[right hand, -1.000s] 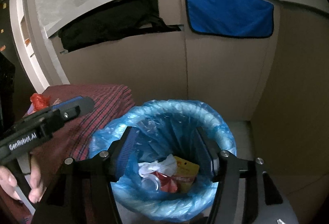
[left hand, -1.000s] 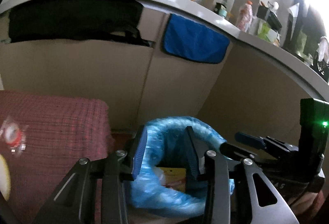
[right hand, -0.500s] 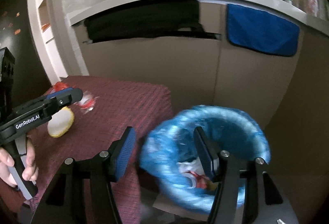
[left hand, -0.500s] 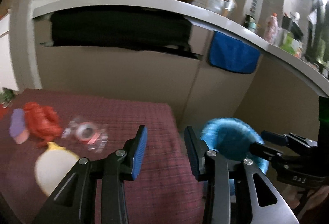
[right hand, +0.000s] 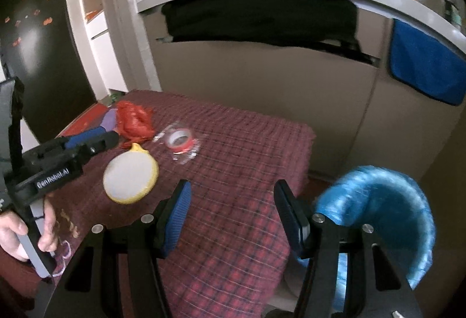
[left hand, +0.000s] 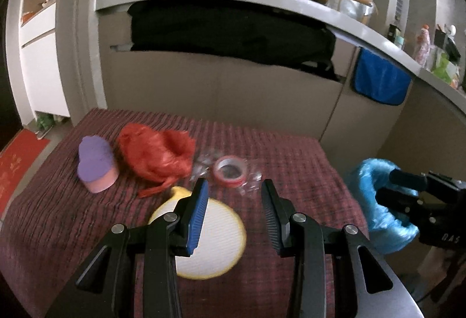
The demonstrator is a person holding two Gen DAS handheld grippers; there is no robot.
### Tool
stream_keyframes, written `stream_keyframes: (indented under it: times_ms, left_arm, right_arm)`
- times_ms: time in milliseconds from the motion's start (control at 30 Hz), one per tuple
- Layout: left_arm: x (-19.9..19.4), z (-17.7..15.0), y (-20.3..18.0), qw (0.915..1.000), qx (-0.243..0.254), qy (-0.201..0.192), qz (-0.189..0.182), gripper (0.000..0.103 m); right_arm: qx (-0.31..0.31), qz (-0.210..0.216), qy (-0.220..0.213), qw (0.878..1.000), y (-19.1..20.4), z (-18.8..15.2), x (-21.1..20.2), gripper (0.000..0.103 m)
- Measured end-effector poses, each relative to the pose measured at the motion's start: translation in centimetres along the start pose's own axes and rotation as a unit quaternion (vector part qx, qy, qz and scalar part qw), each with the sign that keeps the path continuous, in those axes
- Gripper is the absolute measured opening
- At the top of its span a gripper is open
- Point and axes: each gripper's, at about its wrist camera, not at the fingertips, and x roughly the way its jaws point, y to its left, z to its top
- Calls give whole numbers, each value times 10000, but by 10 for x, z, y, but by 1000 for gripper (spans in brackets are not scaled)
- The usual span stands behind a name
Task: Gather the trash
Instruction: 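Move both tools from the bin toward the yellow-rimmed mesh pad on the table, then grasp yellow-rimmed mesh pad with right tool while left tool moves toward red plastic bag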
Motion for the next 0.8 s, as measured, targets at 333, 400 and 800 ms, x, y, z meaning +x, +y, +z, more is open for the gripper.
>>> stream_keyframes:
  times_ms: [333,400,800]
  left_arm:
    - [3,-9,46,9998,-132,68,166,39]
    - [2,-10,54,9996,-129,84,230,39]
    - [-12,-12,98,9976,-323,-24,610,39]
  right_arm:
    - [-386,193,346,9985,55,5,36,56]
    - [-508,229,419,9976,64,4,43,56]
    - [-797,652,599,9929,101,7,82,55]
